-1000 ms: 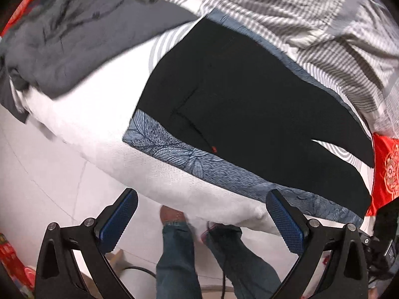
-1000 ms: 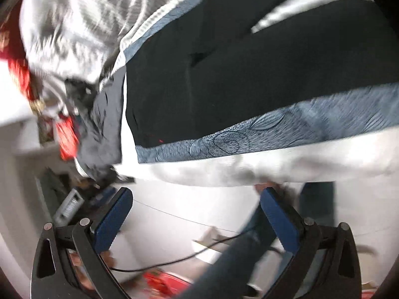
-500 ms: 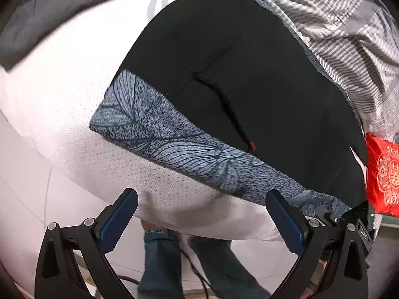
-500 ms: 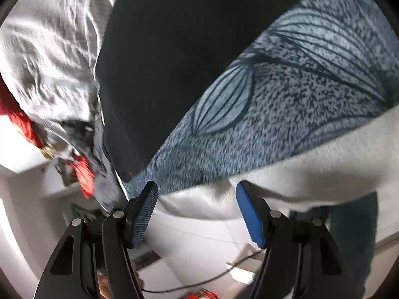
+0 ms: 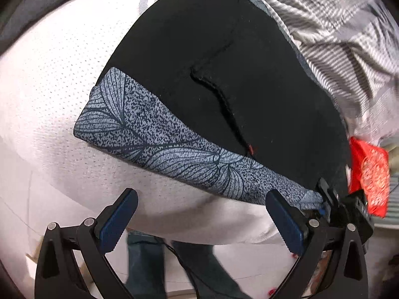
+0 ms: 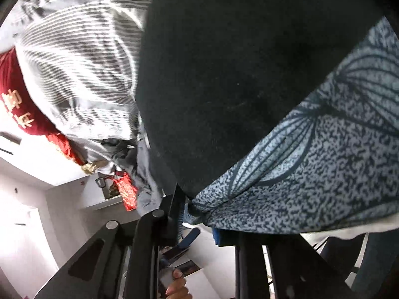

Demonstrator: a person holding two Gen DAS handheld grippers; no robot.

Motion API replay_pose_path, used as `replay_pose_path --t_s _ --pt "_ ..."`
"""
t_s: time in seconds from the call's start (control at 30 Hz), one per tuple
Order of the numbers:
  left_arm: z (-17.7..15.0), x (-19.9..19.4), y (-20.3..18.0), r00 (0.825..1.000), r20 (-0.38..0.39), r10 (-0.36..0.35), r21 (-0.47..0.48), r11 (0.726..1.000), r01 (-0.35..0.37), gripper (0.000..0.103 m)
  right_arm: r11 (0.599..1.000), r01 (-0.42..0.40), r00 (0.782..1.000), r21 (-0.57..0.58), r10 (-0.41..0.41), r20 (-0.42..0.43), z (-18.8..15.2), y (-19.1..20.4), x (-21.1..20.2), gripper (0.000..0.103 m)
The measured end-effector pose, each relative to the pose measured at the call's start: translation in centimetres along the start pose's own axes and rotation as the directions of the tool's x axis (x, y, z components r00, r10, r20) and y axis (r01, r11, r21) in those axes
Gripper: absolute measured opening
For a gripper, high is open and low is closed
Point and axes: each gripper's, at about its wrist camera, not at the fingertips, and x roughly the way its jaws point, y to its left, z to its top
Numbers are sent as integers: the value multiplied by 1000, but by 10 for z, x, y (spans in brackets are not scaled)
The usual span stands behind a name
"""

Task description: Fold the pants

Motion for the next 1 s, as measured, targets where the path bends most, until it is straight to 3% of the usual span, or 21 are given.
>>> replay_pose_path --t_s 0.23,0.37,0.4,0.43,0.47,0.57,0.8,1.0 --pt "14 6 -4 993 6 -117 -107 987 117 103 999 -23 1000 -28 23 -14 -6 4 -16 19" --pt "24 10 -2 990 5 -143 -188 972 141 89 999 0 1000 -44 -2 -25 -6 11 -14 19" --pt "26 8 -2 989 21 -145 -202 968 146 80 999 8 1000 -46 -9 -28 -6 13 -13 19" --pt "28 5 -3 989 29 -142 -196 970 145 52 999 14 999 -46 -16 -30 -6 20 -8 19" --pt "30 5 -2 991 18 -132 -188 973 133 33 999 20 999 -46 -21 -31 -6 21 -7 19" --pt "35 -1 -2 993 26 -119 -183 975 122 18 998 43 998 -49 -44 -37 -7 27 -7 19" --pt "41 -40 -37 995 75 -63 -4 998 63 18 993 52 997 -104 -57 -55 2 60 -16 19" --pt "78 -61 -72 991 120 -53 45 998 48 18 977 65 987 -205 -93 -132 47 109 -12 19"
